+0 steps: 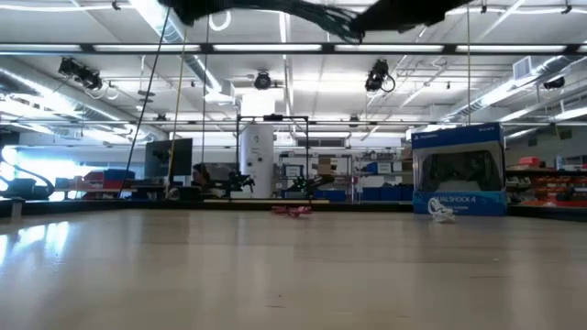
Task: Pick and place USB-C Cables
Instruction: Put the light blue charger cable into the white bin
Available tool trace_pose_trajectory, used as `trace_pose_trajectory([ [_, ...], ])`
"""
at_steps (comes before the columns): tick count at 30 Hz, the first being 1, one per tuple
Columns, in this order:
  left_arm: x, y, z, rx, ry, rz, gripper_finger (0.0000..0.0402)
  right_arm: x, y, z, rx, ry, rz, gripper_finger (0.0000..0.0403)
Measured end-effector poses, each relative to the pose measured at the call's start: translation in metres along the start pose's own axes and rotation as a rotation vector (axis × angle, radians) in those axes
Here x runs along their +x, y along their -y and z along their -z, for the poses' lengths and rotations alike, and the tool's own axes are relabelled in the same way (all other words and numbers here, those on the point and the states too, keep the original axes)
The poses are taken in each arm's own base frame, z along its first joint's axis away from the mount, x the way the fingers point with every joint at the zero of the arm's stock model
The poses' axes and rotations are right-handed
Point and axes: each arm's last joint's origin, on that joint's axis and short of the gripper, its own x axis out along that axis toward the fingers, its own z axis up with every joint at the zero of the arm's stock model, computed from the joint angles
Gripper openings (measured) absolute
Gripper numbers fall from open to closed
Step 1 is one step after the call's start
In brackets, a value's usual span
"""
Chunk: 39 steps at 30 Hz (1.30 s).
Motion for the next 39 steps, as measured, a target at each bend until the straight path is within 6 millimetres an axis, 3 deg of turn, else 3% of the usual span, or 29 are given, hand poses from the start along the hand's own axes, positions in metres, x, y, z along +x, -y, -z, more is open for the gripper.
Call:
trace_pose_trajectory([
  [10, 0.008, -0.007, 0.008, -0.084, -0.055, 0.127, 0.0275, -0.008, -0.010, -0.014, -0.040, 0.125, -0.019, 0.0014],
  [21, 0.004, 0.000, 0.004, -0.106, -0.022, 0.160, 0.0273, -0.012, -0.012, -0.025, -0.055, 0.227, -0.010, 0.0014],
  [28, 0.006, 0.007, -0.010, -0.139, 0.155, 0.212, 0.0273, -0.003, -0.005, -0.022, -0.021, 0.211, 0.022, 0.0014],
  [39, 0.010, 0.012, -0.007, -0.101, 0.188, 0.247, 0.0272, 0.016, -0.008, -0.011, -0.032, 0.164, 0.036, 0.0014],
])
